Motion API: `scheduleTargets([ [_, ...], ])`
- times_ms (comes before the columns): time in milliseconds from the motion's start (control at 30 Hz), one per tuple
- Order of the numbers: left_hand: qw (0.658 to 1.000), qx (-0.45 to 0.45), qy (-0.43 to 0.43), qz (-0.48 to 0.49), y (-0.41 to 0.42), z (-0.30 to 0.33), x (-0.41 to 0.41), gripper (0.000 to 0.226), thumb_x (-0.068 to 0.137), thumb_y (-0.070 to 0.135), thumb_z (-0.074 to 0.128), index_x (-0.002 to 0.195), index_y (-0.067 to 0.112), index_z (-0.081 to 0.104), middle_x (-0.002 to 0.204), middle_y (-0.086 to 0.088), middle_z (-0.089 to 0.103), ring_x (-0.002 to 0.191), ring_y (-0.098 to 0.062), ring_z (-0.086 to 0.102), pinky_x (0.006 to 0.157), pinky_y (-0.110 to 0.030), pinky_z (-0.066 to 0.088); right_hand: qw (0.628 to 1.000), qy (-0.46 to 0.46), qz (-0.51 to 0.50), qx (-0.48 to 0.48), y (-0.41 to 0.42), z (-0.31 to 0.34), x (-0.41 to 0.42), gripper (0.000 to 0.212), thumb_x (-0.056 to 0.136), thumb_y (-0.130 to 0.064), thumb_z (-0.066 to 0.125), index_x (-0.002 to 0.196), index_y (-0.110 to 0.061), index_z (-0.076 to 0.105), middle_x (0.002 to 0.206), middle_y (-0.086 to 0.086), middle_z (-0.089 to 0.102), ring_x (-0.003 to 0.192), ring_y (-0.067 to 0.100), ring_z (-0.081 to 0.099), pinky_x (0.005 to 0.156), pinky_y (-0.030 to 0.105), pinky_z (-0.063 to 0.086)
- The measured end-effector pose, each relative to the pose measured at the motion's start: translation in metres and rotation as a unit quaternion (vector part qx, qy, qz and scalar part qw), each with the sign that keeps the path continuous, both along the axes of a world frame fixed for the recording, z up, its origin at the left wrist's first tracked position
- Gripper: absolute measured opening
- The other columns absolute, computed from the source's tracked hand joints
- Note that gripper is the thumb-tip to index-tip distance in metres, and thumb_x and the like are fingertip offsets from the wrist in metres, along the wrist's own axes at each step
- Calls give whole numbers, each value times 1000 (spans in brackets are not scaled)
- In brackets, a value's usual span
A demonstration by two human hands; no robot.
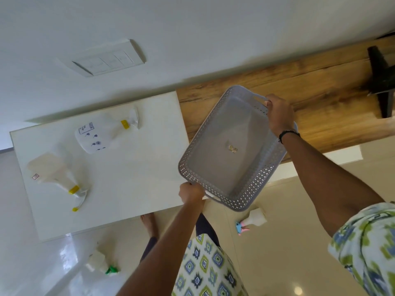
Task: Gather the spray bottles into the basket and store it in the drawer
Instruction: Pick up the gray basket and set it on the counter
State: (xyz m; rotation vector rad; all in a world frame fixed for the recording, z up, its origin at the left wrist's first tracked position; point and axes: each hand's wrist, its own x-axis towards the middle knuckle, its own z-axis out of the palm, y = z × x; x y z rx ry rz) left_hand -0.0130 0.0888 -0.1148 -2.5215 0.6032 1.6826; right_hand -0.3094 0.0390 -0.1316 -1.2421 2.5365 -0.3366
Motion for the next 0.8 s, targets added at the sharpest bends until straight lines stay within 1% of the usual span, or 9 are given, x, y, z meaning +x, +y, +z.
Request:
scheduleTargets([
  [100,999,-50,-4,-16,-14,6,7,17,92,9,54,93,1,69,88,-13,70,79,-27,67,65,-31,55,1000,-2,-24,-17,1,7,1,21,97,-9,44,104,1,62,93,24,68,83,35,61,62,34,38],
  [167,996,-86,-10,-6,-28,17,15,18,92,13,58,97,2,71,83,-9,67,76,-25,65,64,-29,52,998,2,-52,-38,2,16,8,20,97,-10,45,100,0,62,88,24,67,72,25,52,59,30,31],
  [267,991,-131,-20,10,-51,38,36,10,89,12,63,89,6,71,83,-11,66,72,-21,60,54,-23,46,994,-1,-83,-71,4,35,29,21,97,-13,46,98,-1,63,84,22,67,70,18,45,58,28,28],
  [333,986,-163,-31,21,-65,52,55,7,85,12,66,88,8,71,85,-13,67,73,-22,58,56,-22,44,991,-12,-98,-94,6,47,51,22,98,-14,47,99,-2,65,86,20,69,70,20,50,59,27,30],
  [433,978,-198,-43,41,-79,69,93,21,83,13,69,102,5,73,89,-13,69,72,-22,59,66,-24,45,986,-35,-119,-109,12,60,95,23,97,-12,46,103,-2,66,92,18,71,80,30,63,62,26,35],
  [500,974,-215,-58,49,-83,76,123,23,83,14,68,104,6,73,91,-13,70,75,-23,61,71,-27,48,984,-48,-134,-107,16,66,128,22,96,-12,47,103,-3,66,94,17,71,86,32,64,64,29,40],
  [633,971,-221,-82,40,-85,79,188,22,84,17,66,102,9,75,91,-12,72,94,-32,67,92,-44,54,987,-52,-132,-80,29,67,201,21,96,-12,49,99,-1,66,88,19,72,77,31,64,63,25,33],
  [733,970,-225,-87,18,-86,76,234,20,86,19,64,100,10,75,91,-14,72,94,-33,65,92,-46,53,986,-67,-140,-61,38,57,251,21,96,-12,49,98,1,66,83,22,70,71,31,61,63,26,32],
  [800,970,-225,-91,-5,-88,71,260,15,88,20,62,81,16,74,82,-12,68,85,-30,61,88,-43,51,986,-66,-145,-52,40,48,279,22,96,-11,48,98,1,66,85,22,71,72,31,61,63,25,30],
])
